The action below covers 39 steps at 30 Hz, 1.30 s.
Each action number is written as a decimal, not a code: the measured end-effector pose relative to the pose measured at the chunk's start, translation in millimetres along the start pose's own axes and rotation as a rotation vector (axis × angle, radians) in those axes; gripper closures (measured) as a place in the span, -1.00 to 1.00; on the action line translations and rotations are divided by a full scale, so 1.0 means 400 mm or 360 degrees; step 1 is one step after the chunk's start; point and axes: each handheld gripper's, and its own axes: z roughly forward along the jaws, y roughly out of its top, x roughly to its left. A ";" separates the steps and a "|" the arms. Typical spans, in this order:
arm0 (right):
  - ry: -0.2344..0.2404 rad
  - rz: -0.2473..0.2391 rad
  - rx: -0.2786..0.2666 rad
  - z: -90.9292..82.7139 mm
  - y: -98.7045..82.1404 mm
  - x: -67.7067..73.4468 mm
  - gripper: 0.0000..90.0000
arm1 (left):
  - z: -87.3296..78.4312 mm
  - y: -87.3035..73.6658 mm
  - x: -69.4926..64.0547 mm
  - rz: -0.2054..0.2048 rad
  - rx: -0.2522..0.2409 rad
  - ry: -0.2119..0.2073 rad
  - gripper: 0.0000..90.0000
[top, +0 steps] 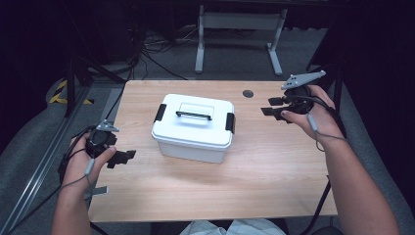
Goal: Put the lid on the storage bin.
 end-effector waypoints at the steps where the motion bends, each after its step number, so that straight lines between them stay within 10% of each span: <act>1: -0.0002 0.0031 0.0001 -0.002 -0.006 -0.005 0.18 | 0.002 -0.001 0.002 -0.0004 0.0007 0.0003 -0.61; 28: -0.0035 0.0384 0.0066 0.070 -0.268 -0.087 0.09 | 0.023 -0.040 -0.014 -0.0028 0.0056 -0.0023 -0.61; 39: -0.0057 0.0398 0.0193 0.120 -0.326 -0.092 0.07 | 0.062 -0.036 -0.012 -0.0027 0.0121 -0.0031 -0.61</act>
